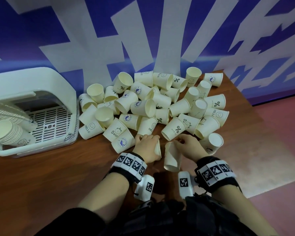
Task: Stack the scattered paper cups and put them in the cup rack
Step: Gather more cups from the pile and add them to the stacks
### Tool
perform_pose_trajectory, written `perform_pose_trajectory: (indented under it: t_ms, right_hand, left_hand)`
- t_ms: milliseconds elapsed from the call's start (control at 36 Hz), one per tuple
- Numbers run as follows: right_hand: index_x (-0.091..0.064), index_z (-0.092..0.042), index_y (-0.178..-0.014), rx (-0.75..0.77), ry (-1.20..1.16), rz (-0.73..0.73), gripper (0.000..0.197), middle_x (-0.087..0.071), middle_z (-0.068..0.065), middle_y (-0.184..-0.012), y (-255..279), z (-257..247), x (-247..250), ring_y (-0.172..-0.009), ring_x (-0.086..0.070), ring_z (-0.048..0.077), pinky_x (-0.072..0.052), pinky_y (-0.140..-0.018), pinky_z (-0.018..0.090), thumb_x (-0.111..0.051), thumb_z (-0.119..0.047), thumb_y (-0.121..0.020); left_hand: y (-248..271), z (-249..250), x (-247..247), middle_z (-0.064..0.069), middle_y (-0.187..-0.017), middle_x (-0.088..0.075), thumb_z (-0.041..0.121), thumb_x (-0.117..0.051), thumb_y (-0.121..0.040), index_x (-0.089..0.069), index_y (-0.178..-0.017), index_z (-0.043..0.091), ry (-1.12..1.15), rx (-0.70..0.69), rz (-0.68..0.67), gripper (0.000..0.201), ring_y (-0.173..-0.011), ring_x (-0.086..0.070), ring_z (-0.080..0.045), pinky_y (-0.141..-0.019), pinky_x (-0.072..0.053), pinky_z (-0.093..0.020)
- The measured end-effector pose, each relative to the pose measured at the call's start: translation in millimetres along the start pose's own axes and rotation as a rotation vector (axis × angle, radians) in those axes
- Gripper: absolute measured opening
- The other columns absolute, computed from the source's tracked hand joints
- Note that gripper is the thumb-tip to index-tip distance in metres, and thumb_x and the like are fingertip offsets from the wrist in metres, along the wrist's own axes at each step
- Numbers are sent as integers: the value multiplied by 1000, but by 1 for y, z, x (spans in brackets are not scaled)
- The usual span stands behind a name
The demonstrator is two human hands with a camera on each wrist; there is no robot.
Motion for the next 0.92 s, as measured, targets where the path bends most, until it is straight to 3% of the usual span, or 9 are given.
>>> perform_pose_trajectory:
  t_ms: [111, 278, 417, 528, 639, 722, 833, 917]
  right_hand:
    - [-64, -9, -88, 13, 6, 82, 17, -64, 5, -87, 6, -8, 7, -82, -56, 17, -37, -65, 26, -51, -20, -92]
    - [-66, -8, -90, 66, -10, 181, 19, -64, 4, -87, 21, -33, 18, -81, -55, 16, -36, -67, 26, -50, -17, -92]
    - [-61, -8, -81, 133, 18, 271, 20, -60, 2, -80, 33, -67, 25, -76, -50, 17, -32, -64, 30, -48, -17, -93]
    - [-61, -11, -82, 192, -10, 348, 18, -60, 1, -80, 38, -96, 20, -74, -48, 15, -23, -58, 28, -48, -18, -92]
    - [-62, -6, -83, 296, -95, 408, 20, -59, 5, -73, 42, -126, 6, -68, -49, 17, -27, -59, 29, -49, -18, -92]
    - [-62, -9, -83, 338, -166, 398, 19, -57, 0, -71, 43, -148, -10, -67, -51, 15, -35, -59, 27, -49, -22, -91]
    - [-66, -10, -93, 375, -187, 340, 18, -63, 0, -85, 45, -180, -36, -80, -56, 12, -37, -68, 24, -53, -22, -91]
    - [-64, -14, -86, 410, -193, 294, 13, -60, -7, -76, 48, -206, -55, -69, -53, 0, -37, -59, 12, -53, -19, -91]
  left_hand:
    - [4, 0, 9, 3, -125, -52, 48, -69, -72, -40, -132, 24, 131, 5, 3, 72, -121, -46, -18, -105, -18, -39]
    - [23, -14, 22, -1, -135, -50, 48, -72, -72, -37, -139, 26, 315, 37, 31, 78, -130, -40, -22, -110, -16, -35]
    - [46, -32, 39, -1, -134, -51, 49, -76, -72, -36, -141, 23, 420, 56, 66, 84, -128, -40, -21, -108, -20, -32]
    - [64, -54, 54, 1, -133, -53, 49, -77, -72, -38, -141, 21, 470, 78, 86, 84, -125, -45, -19, -110, -27, -37]
    - [86, -86, 65, 3, -133, -51, 51, -79, -68, -40, -139, 24, 539, 124, 107, 85, -127, -42, -19, -110, -31, -39]
    - [103, -114, 72, 3, -131, -53, 57, -79, -59, -42, -137, 26, 595, 156, 150, 92, -126, -45, -21, -108, -35, -39]
    - [128, -154, 79, 5, -129, -53, 46, -82, -67, -44, -135, 25, 693, 209, 225, 81, -122, -46, -16, -107, -37, -36]
    - [146, -184, 81, 6, -129, -52, 46, -82, -66, -43, -137, 24, 759, 244, 275, 84, -121, -48, -16, -107, -39, -38]
Point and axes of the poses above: each hand's wrist, its own y-axis away from the middle knuckle, its own x-axis out of the back of the hand, z = x × y, the point moved 6 cm from there along -y, towards the middle knuckle
